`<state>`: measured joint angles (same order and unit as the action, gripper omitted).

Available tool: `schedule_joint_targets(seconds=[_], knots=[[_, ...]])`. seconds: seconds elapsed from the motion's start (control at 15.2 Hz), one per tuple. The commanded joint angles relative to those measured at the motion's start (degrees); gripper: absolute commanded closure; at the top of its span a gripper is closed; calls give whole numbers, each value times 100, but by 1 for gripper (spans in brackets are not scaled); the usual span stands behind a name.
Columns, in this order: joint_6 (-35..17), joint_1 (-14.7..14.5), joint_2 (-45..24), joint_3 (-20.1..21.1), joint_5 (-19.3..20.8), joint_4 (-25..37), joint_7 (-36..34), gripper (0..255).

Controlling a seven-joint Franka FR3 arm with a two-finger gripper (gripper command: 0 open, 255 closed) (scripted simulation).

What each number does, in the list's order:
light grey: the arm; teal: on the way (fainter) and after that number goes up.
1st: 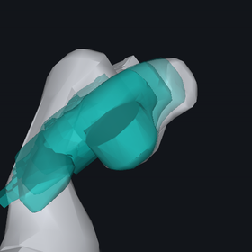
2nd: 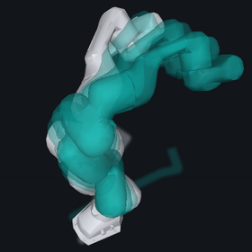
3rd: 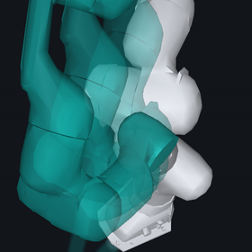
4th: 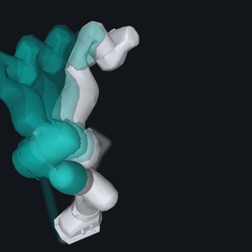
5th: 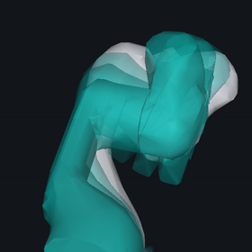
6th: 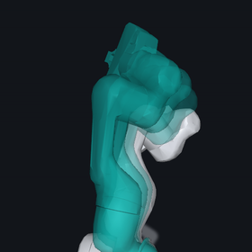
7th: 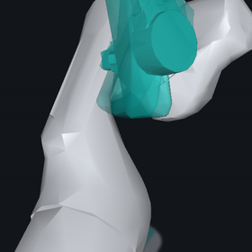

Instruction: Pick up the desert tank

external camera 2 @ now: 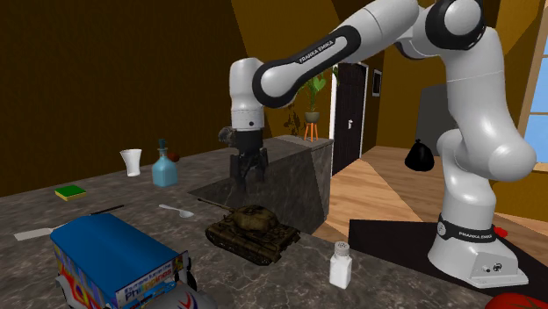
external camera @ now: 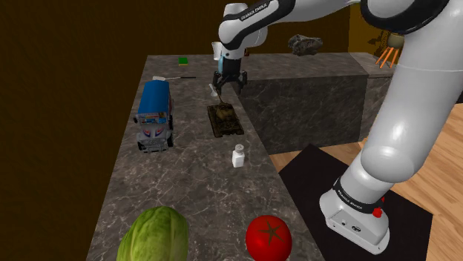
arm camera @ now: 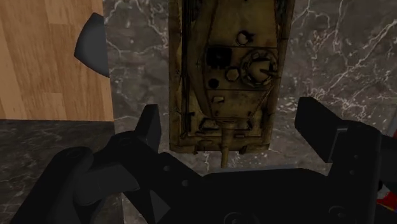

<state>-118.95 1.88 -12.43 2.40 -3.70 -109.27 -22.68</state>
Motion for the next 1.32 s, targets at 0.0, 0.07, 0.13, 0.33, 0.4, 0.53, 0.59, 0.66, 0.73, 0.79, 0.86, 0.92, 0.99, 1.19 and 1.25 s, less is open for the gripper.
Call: schedule_joint_targets(seconds=[0.0,0.07,0.13,0.33,0.4,0.53,0.59,0.66,0.73,0.79,0.86,0.92,0.99,1.19,1.25], knots=[[-44,-4,-432,-34,41,429,-153,0],[-54,-7,-649,-55,58,655,-223,0],[-56,-9,-868,-77,73,890,-291,0],[-33,-12,-1349,-128,98,1432,-431,0],[-96,-13,-1382,-128,97,1401,-428,0],[-221,-13,-1448,-128,95,1343,-422,0],[-283,-14,-1484,-128,94,1317,-420,0],[-344,-14,-1520,-127,93,1292,-417,0],[-403,-14,-1559,-127,92,1271,-414,0],[-498,-14,-1619,-127,91,1237,-409,0],[-498,-14,-1618,-127,91,1235,-409,0],[-498,-14,-1619,-127,91,1237,-409,0],[-497,-14,-1632,-127,91,1250,-409,255],[-502,-15,-1628,-127,91,1242,-410,255],[-502,-15,-1630,-127,91,1243,-410,255]])
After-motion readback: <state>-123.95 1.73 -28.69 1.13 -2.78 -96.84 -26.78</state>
